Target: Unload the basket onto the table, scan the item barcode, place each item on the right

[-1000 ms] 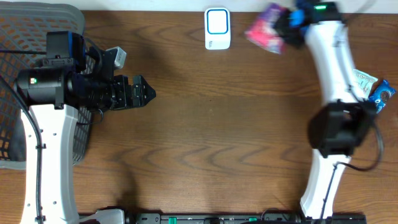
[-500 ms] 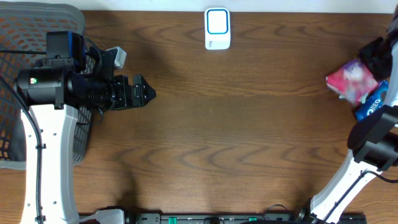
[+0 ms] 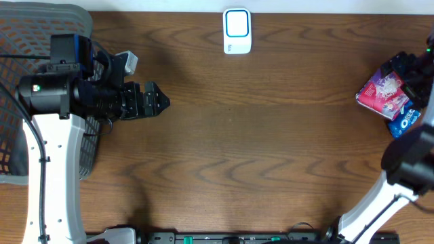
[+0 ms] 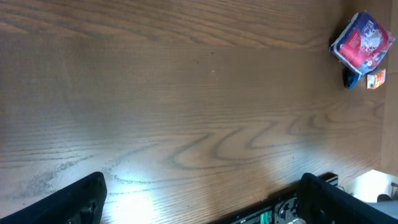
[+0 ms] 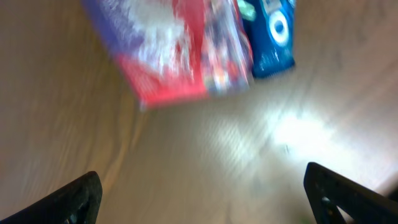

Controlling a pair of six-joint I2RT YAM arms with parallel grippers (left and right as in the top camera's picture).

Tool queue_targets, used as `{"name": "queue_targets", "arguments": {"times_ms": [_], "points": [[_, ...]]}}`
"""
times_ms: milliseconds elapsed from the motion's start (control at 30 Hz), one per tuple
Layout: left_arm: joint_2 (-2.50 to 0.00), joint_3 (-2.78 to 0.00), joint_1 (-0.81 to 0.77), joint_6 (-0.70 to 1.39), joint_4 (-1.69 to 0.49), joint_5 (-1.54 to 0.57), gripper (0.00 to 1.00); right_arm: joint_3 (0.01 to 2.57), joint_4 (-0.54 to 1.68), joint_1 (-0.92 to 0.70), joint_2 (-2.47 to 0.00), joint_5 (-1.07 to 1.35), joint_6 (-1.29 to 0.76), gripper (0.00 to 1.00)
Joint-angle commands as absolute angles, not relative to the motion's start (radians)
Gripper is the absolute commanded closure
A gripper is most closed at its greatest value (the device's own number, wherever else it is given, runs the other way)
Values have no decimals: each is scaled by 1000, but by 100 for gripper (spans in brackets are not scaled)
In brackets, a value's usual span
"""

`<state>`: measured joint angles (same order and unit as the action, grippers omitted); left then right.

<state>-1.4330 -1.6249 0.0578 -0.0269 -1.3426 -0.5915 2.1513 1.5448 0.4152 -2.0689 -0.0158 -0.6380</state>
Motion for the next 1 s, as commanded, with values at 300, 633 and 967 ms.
{"name": "queue_targets", "arguments": {"times_ms": [300,633,967], "points": [[-1436,-1619,56,-37,-1345,-582,2,1847,1511,175,-1420,36,-543,1],[-1436,-1619,56,-37,-1345,-582,2,1304,1446,-187,-1035,37,-692,1],[-1436,-1619,56,-37,-1346,-582,2,1073,1572,-229,-1004,-76,-747,1]]}}
